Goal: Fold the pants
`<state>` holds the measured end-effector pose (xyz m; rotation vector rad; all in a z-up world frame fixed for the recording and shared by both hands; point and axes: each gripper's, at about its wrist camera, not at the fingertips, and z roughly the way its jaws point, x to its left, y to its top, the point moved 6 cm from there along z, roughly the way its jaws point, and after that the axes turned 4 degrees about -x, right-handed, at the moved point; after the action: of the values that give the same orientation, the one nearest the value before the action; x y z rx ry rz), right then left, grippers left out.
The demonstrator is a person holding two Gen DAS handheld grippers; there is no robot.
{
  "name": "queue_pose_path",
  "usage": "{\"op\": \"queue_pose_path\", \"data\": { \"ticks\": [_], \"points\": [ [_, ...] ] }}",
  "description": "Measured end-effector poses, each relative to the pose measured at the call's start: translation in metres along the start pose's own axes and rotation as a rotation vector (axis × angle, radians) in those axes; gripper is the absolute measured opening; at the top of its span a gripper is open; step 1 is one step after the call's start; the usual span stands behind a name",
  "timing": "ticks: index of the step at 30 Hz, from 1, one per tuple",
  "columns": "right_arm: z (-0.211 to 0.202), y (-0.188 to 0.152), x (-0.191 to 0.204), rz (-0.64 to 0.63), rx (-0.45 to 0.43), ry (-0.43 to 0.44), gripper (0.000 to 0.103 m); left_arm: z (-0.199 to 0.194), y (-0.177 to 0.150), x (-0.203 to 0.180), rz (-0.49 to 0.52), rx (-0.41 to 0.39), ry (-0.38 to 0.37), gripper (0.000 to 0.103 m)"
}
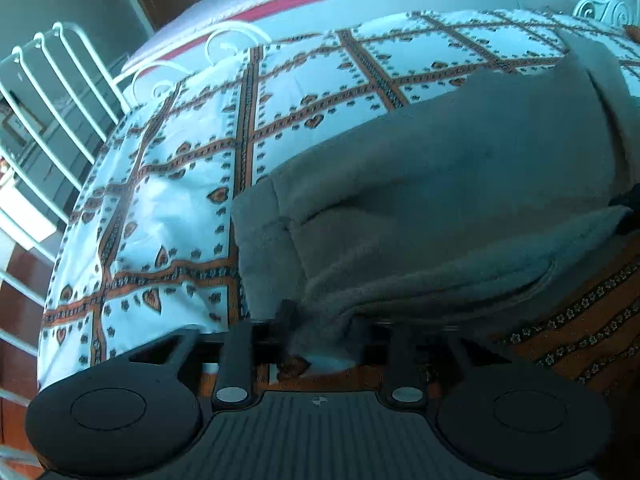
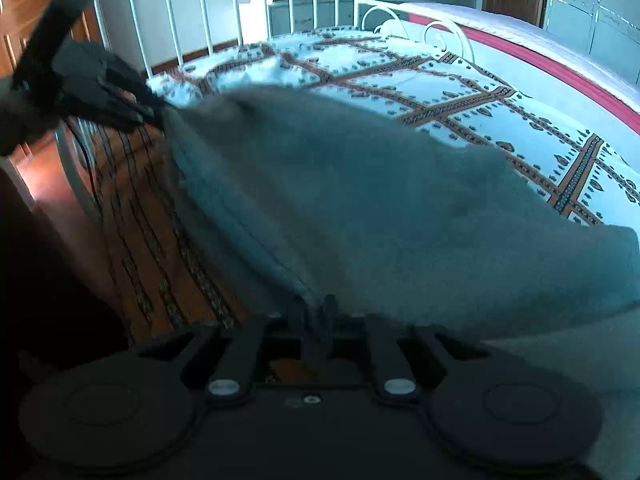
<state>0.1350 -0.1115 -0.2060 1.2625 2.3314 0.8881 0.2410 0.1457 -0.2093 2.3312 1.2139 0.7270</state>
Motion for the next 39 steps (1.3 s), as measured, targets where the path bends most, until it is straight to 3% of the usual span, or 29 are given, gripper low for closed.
{"op": "queue_pose_path", "data": {
  "ticks": [1,2,3,6,11,15,16,17,18,20,23,26,31,37,39],
  "points": [
    [0.000,0.000,0.003,-0.015,-0.002,0.004,0.014,-0.003,-0.001,0.002,-0.020,0.007,-0.016,0.072],
    [-0.003,0.001,0.007,-0.026,-0.010,0.005,0.015,-0.008,-0.003,0.005,-0.038,0.009,-0.015,0.089],
    [-0.006,0.004,0.010,-0.043,-0.027,0.005,0.015,-0.013,-0.005,0.010,-0.056,0.012,-0.014,0.091],
    [-0.014,0.018,0.023,-0.103,-0.090,0.022,0.024,-0.021,-0.012,0.031,-0.212,0.034,-0.039,0.091],
    [0.001,0.031,0.040,-0.128,-0.095,0.066,0.024,-0.010,-0.028,0.065,-0.661,0.115,-0.142,0.091],
    [0.013,0.030,0.051,-0.149,-0.077,0.078,0.021,0.008,-0.036,0.063,-0.879,0.126,-0.226,0.091],
    [0.015,0.029,0.051,-0.150,-0.076,0.069,0.018,0.013,-0.036,0.060,-0.906,0.132,-0.233,0.077],
    [0.017,0.029,0.050,-0.147,-0.071,0.065,0.016,0.020,-0.037,0.054,-0.927,0.146,-0.238,0.045],
    [0.018,0.029,0.049,-0.140,-0.067,0.064,0.015,0.025,-0.038,0.051,-0.940,0.160,-0.253,0.034],
    [0.019,0.027,0.051,-0.153,-0.059,0.060,0.013,0.029,-0.040,0.046,-0.956,0.152,-0.236,0.028],
    [0.021,0.026,0.058,-0.194,-0.055,0.055,0.007,0.022,-0.034,0.041,-0.895,0.099,-0.199,0.021],
    [0.018,0.030,0.057,-0.161,-0.082,0.063,0.005,0.013,-0.023,0.049,-0.884,0.039,-0.179,0.019],
    [0.006,0.046,0.060,-0.104,-0.132,0.076,0.005,0.012,-0.024,0.068,-0.899,0.017,-0.175,0.019],
    [0.030,0.029,0.063,-0.081,-0.084,0.073,0.006,0.031,-0.042,0.062,-0.898,0.095,-0.148,0.022],
    [0.034,0.025,0.061,-0.059,-0.089,0.063,0.015,0.030,-0.038,0.057,-0.852,0.119,-0.130,0.027]
  ]
}}
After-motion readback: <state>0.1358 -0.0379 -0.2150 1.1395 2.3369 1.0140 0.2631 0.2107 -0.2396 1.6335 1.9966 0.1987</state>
